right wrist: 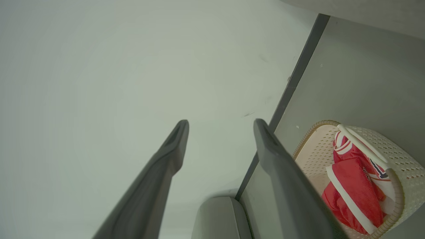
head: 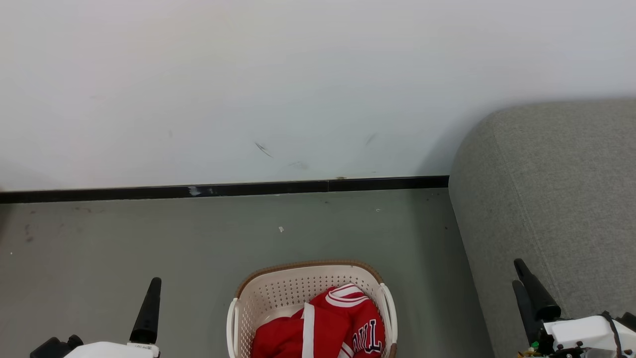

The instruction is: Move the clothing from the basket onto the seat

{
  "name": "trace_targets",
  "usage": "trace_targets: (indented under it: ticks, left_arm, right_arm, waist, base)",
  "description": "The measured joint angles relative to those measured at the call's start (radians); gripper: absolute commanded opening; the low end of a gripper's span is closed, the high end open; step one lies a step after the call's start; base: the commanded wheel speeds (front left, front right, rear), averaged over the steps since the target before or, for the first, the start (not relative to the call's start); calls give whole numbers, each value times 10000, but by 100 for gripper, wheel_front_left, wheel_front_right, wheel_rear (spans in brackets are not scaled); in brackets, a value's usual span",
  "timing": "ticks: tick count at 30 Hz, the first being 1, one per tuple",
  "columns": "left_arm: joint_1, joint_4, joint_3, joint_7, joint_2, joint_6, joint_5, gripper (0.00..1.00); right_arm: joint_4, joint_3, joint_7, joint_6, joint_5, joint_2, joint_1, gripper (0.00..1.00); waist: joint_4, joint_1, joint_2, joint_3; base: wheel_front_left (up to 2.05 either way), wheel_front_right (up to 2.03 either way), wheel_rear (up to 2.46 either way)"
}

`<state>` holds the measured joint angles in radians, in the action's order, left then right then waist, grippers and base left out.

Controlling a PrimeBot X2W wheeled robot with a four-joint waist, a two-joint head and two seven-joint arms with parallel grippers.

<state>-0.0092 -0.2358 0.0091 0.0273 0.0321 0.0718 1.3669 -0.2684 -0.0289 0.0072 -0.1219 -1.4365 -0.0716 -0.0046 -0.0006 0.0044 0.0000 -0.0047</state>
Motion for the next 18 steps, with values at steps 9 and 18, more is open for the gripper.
trace_targets:
  ticks: [9, 18]
  left_arm:
    - [-10, 337, -211, -295, -10, -171, -1312, 100]
    - [-9, 698, -591, -619, 44, -435, -3041, 100]
  right_arm:
    - [173, 169, -293, 0, 1519, -186, 0, 100]
    - [458, 466, -531, -2, 3106, -186, 1, 100]
  waist:
    - [3, 35, 0, -57]
    - [-5, 41, 0, -109]
  base:
    - [0, 0, 0]
    - [0, 0, 0]
